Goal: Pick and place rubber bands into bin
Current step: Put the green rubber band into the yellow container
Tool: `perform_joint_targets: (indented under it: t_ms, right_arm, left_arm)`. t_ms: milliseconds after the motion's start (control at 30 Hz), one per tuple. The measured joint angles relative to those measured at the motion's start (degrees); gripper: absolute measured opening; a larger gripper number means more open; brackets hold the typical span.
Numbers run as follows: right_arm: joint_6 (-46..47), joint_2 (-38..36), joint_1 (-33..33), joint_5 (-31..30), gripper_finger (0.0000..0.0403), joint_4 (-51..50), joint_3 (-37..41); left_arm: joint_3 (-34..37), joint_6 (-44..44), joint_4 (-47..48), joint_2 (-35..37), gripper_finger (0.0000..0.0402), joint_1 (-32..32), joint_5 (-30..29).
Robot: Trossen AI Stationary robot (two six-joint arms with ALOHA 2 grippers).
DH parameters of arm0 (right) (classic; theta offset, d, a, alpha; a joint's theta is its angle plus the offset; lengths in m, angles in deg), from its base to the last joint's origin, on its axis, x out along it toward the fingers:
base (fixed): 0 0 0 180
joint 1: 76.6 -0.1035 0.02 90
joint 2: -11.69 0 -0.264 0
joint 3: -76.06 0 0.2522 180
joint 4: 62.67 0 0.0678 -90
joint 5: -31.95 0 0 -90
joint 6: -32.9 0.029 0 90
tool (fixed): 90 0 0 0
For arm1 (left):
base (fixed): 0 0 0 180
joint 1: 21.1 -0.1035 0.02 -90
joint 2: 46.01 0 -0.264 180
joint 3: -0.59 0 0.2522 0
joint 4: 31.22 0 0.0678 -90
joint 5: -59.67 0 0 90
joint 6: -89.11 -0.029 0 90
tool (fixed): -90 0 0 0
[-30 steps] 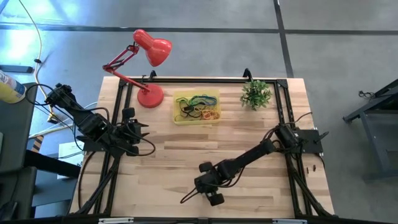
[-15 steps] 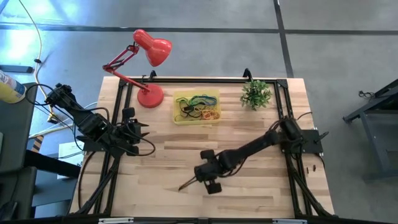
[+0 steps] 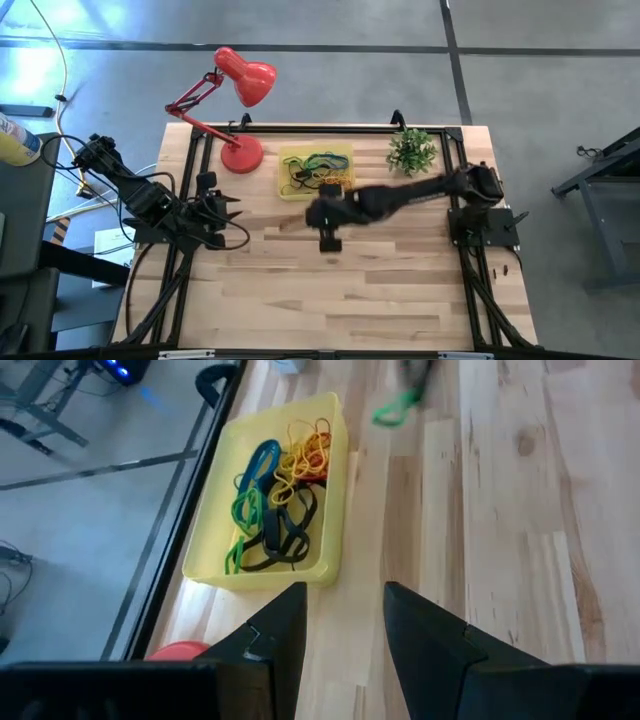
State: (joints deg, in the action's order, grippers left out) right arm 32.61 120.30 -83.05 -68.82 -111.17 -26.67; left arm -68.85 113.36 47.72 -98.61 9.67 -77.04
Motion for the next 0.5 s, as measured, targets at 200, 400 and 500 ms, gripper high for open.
perform_joint_targets:
  t_ms: [200, 400, 500]
  right_arm:
    - [-4.4, -0.2, 9.1, 2.0, 0.0001, 3.9, 0.0]
    - [-5.3, 0.4, 17.1, 5.9, 0.0001, 11.4, 0.0]
    - [-5.3, 0.6, 20.3, 7.6, 0.0001, 13.6, -0.1]
  left_arm:
    - [0.0, 0.0, -0.9, 0.0, 0.0124, 0.0, -1.3]
    - [0.0, 0.0, -0.9, 0.0, 0.0124, 0.0, -1.5]
    - [0.0, 0.0, -0.9, 0.0, 0.0124, 0.0, -1.7]
